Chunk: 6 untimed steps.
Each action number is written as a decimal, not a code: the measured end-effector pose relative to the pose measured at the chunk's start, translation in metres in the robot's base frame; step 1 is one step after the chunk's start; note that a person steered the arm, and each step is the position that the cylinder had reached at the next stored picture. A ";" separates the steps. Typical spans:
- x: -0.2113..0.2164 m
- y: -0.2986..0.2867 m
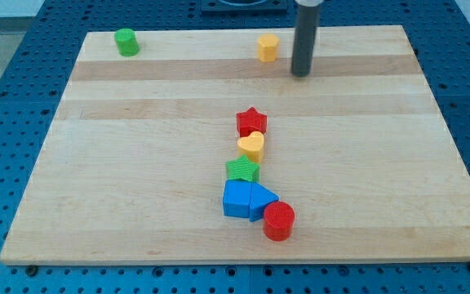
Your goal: Slide the yellow hexagon to the top center
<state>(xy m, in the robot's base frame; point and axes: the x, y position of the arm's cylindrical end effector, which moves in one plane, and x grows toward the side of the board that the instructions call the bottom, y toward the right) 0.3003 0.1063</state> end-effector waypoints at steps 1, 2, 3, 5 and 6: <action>-0.028 0.008; -0.036 0.003; -0.036 -0.018; -0.033 -0.055; -0.033 -0.074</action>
